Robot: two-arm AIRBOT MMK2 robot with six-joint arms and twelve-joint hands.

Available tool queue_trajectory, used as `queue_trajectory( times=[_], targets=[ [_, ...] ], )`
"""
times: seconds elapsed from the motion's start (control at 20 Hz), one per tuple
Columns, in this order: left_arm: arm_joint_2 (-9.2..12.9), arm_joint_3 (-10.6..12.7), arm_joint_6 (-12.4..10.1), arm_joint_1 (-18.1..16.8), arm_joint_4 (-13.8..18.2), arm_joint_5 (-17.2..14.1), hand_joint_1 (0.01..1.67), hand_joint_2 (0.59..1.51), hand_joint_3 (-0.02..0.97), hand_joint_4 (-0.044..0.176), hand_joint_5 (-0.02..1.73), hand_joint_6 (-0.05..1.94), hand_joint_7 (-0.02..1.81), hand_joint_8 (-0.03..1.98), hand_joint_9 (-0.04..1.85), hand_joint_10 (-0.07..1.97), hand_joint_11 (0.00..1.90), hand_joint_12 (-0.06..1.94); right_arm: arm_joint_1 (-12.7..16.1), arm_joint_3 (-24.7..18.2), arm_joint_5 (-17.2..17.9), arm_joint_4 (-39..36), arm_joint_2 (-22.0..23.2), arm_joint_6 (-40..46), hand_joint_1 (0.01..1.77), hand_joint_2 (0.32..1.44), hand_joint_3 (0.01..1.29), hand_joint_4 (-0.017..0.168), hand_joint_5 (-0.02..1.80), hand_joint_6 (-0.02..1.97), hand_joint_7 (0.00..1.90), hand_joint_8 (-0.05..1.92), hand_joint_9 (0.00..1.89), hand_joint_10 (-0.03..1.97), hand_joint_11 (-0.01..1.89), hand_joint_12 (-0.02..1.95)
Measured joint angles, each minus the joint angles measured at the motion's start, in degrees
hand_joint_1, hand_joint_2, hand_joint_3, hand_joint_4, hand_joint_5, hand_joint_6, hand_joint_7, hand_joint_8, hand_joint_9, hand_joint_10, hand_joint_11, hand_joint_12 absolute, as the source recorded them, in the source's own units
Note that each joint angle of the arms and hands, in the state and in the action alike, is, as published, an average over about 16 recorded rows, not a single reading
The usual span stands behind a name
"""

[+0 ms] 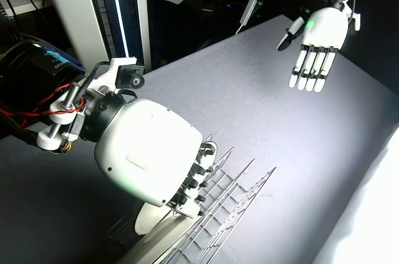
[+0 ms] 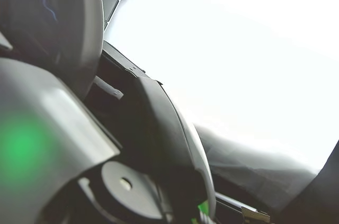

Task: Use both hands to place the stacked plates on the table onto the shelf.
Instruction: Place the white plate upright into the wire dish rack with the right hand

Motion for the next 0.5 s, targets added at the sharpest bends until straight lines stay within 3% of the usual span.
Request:
queue_trajectory(
  times=[0.25, 0.5],
  targets=[
    [-0.19, 0.23, -1.13, -0.02, -0.01, -0.34, 0.01, 1.061, 0.019, 0.002, 0.01, 0.01, 0.01, 0.01, 0.02, 0.01, 0.01, 0.0, -0.2, -0.19, 1.96, -1.65, 0.01, -0.06, 1.26, 1.0, 0.01, 0.003, 0.84, 0.22, 0.93, 0.1, 0.91, 0.1, 0.5, 1.1],
    [-0.6, 1.08, -3.26, -0.12, -0.73, -1.56, 0.01, 1.058, 0.02, 0.001, 0.01, 0.01, 0.02, 0.01, 0.02, 0.01, 0.01, 0.0, -0.31, -0.33, 6.4, -6.12, -0.18, -0.52, 1.22, 1.01, 0.01, 0.003, 0.8, 0.05, 0.88, 0.01, 0.87, 0.03, 0.41, 1.12]
  ],
)
